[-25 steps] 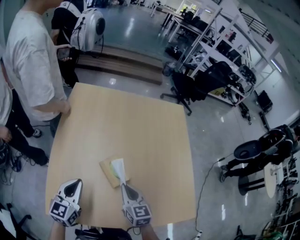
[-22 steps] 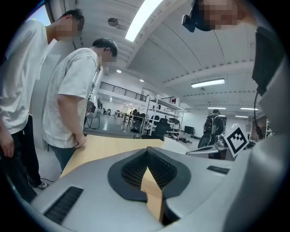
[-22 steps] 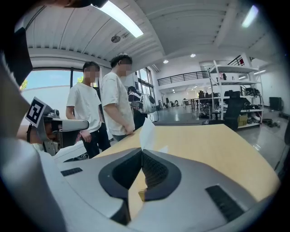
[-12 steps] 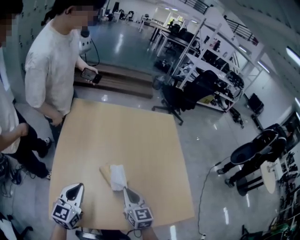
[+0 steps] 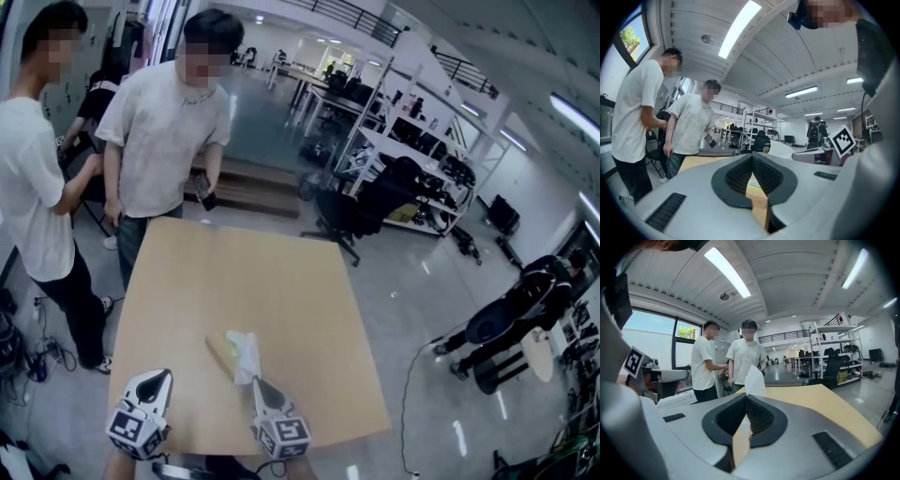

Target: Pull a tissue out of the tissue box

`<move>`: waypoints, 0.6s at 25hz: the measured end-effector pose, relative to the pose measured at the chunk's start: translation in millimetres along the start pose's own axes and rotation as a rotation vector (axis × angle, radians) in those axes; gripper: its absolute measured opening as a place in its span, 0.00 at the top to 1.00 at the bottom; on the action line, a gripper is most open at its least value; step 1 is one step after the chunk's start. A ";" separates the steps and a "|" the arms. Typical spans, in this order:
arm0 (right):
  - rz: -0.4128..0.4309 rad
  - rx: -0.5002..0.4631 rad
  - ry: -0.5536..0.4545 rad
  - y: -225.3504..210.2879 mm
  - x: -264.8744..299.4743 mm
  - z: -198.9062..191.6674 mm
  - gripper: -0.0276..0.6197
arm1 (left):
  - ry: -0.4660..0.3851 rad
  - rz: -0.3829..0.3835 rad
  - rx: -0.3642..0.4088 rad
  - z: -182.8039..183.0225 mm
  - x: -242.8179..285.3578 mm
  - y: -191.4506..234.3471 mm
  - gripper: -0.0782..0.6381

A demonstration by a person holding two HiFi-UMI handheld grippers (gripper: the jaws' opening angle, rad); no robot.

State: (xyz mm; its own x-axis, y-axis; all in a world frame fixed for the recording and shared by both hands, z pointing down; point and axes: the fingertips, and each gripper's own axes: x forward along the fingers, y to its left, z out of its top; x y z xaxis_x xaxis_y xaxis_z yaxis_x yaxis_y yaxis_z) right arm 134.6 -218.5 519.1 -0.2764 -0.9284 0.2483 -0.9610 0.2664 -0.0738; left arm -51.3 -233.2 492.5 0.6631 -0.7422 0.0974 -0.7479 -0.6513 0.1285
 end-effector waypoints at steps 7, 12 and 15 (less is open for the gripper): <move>-0.020 -0.016 -0.038 12.9 -36.4 8.4 0.94 | -0.031 -0.002 0.032 14.1 -29.8 -14.8 0.88; -0.034 -0.012 -0.065 21.2 -65.3 9.8 0.94 | -0.045 -0.007 0.054 18.1 -54.6 -30.6 0.88; -0.039 -0.012 -0.080 27.2 -79.3 7.8 0.94 | -0.047 0.001 0.063 19.3 -67.3 -36.6 0.88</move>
State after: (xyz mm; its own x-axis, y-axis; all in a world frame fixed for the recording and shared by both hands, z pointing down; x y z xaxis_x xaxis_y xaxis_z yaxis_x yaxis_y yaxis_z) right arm 130.4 -139.7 489.8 -0.2383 -0.9558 0.1724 -0.9711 0.2324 -0.0541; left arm -69.2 -162.5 462.2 0.6610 -0.7487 0.0507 -0.7502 -0.6579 0.0662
